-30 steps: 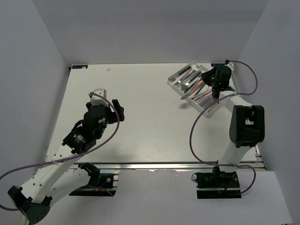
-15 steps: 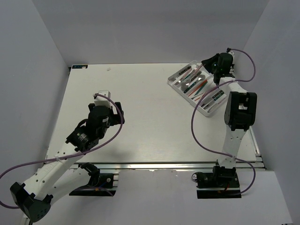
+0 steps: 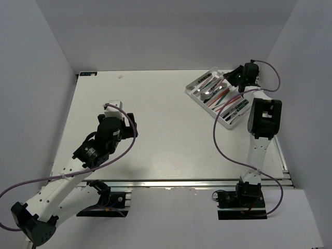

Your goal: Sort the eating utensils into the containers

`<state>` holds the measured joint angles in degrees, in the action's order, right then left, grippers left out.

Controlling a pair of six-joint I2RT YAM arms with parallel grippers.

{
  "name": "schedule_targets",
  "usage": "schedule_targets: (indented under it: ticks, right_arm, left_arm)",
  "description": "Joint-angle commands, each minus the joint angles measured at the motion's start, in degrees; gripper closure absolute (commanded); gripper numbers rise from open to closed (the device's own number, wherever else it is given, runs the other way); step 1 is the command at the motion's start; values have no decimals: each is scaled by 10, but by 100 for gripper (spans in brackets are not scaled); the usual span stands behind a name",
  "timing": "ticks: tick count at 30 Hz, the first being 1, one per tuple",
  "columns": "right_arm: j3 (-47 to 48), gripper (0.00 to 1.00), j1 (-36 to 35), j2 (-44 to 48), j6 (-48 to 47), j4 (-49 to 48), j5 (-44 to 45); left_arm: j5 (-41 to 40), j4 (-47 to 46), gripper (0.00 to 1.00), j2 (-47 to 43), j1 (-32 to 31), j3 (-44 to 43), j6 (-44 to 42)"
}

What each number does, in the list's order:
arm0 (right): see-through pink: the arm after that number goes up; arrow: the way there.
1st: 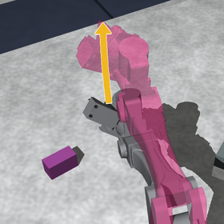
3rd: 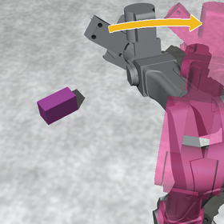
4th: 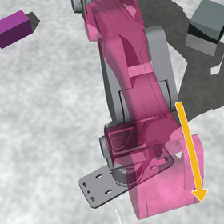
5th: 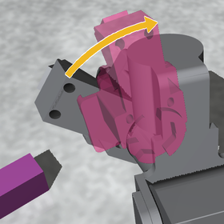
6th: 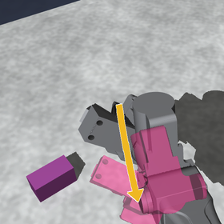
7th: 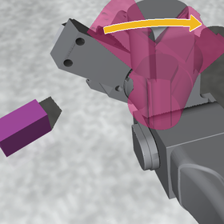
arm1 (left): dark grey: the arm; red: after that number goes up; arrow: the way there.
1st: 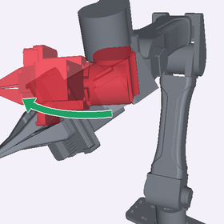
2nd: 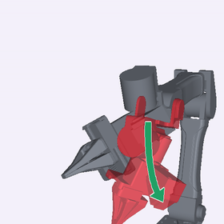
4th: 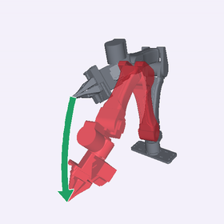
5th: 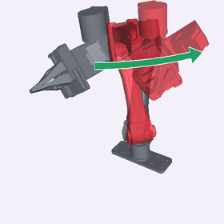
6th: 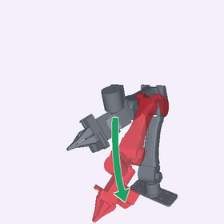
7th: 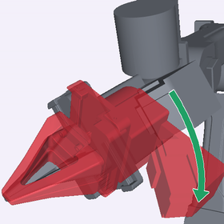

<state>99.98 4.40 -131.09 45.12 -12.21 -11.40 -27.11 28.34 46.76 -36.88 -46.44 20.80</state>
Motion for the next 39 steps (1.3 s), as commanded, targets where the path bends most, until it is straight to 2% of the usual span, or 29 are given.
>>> schedule_targets:
  ticks: [1, 5, 9, 10, 11, 13, 15, 16, 22, 24, 26, 28, 31, 32, 34, 35, 36, 37, 38, 39]
  right_arm:
    - [46, 100, -4, -13, 16, 4, -15]
    - [50, 88, -7, -19, 11, 20, -1]
    - [45, 63, -8, -15, 10, 34, 17]
    - [44, 54, -8, -10, 9, 41, 21]
    - [43, 52, -9, -7, 8, 44, 26]
    - [36, 32, -8, 7, 7, 48, 34]
    - [35, 30, -8, 22, 3, 54, 49]
    - [37, 23, -8, 28, -4, 56, 51]
    - [105, 18, -11, 64, -35, 150, 91]
    - [121, 17, -15, 86, -66, 191, 107]
    - [139, 11, -24, 117, -113, 226, 120]
    - [135, 11, -39, 151, -142, 278, 147]
    - [65, 11, -82, 251, -206, 323, 205]
    - [-7, 11, -96, 321, -236, 324, 227]
    - [-107, 11, -153, 404, -269, 267, 309]
    - [-212, 11, -173, 489, -291, 242, 318]
    - [-258, 11, -192, 529, -332, 217, 316]
    - [-297, 11, -223, 570, -341, 194, 307]
    - [-355, 11, -234, 641, -341, 198, 295]
    - [-376, 11, -240, 674, -333, 203, 282]
  left_arm:
    - [0, 1, 2, -11, 0, -7, -5]
    - [1, 1, 2, -14, 0, -6, -5]
    - [6, 1, 2, -14, 0, -5, -6]
    - [9, 1, 2, -14, 0, -5, -6]
    - [10, 1, 2, -15, 0, -5, -6]
    - [11, 1, 2, -17, 0, -5, -7]
    - [10, 1, 2, -20, 0, -5, -6]
    - [4, 2, 2, -23, 0, -5, -6]
    - [-57, 18, 2, -26, 0, -12, 18]
    - [-89, 28, 2, -22, 4, -15, 34]
    - [-107, 30, 2, -18, 15, -21, 44]
    - [-125, 39, 2, -12, 24, -31, 62]
    - [-179, 65, 2, 4, 42, -58, 91]
    - [-195, 74, 2, 8, 49, -66, 97]
    - [-226, 93, 2, 14, 55, -78, 110]
    - [-235, 95, 2, 14, 57, -84, 108]
    - [-252, 94, 2, 14, 57, -87, 101]
    - [-259, 95, 2, 15, 57, -89, 94]
    - [-269, 108, 2, 22, 58, -102, 86]
    - [-282, 121, 2, 25, 58, -109, 83]
